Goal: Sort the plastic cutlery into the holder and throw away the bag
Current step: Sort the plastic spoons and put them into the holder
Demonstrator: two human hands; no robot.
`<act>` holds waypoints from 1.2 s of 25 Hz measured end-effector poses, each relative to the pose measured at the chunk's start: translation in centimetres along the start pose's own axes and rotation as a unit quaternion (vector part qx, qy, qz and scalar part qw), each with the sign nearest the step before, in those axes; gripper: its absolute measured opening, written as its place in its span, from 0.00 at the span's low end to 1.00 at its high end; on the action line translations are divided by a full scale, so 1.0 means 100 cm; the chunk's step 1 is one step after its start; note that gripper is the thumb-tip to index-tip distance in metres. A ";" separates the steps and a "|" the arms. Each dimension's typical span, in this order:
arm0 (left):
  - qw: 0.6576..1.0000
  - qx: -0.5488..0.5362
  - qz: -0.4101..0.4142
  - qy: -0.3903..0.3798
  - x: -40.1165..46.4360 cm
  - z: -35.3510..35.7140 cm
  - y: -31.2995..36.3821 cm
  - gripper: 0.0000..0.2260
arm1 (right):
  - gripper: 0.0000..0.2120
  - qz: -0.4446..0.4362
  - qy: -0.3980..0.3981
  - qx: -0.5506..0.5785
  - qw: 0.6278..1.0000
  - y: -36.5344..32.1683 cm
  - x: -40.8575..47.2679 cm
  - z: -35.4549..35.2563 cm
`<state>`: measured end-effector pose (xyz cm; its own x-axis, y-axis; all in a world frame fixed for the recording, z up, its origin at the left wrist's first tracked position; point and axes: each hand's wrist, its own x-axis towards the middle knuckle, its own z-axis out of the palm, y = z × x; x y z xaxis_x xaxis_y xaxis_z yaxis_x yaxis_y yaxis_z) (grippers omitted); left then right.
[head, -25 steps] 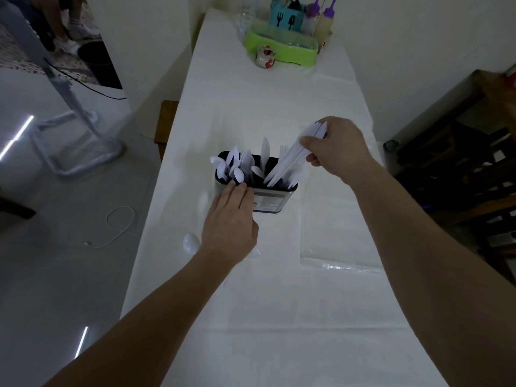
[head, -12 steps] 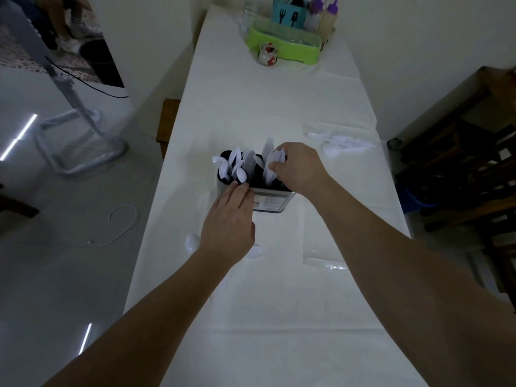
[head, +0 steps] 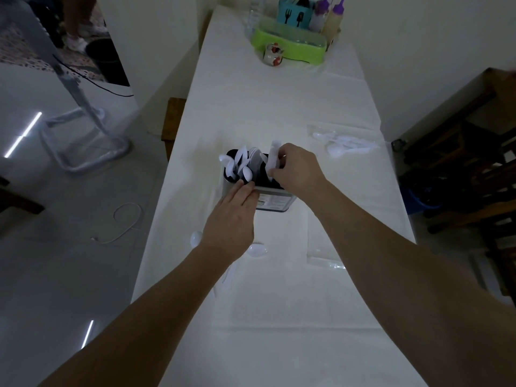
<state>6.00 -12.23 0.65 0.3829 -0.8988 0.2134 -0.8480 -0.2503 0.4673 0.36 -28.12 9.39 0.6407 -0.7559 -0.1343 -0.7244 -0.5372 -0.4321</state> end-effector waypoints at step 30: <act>0.916 -0.001 -0.382 -0.122 -0.113 0.028 -0.020 0.17 | 0.20 0.289 -0.038 0.113 0.950 0.060 -0.128 0.150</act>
<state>2.36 -2.56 -5.06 0.7706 -0.5160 -0.3740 -0.3665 -0.8389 0.4024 -8.30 -16.06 -4.87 0.1749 -0.8668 -0.4670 -0.8935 0.0596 -0.4452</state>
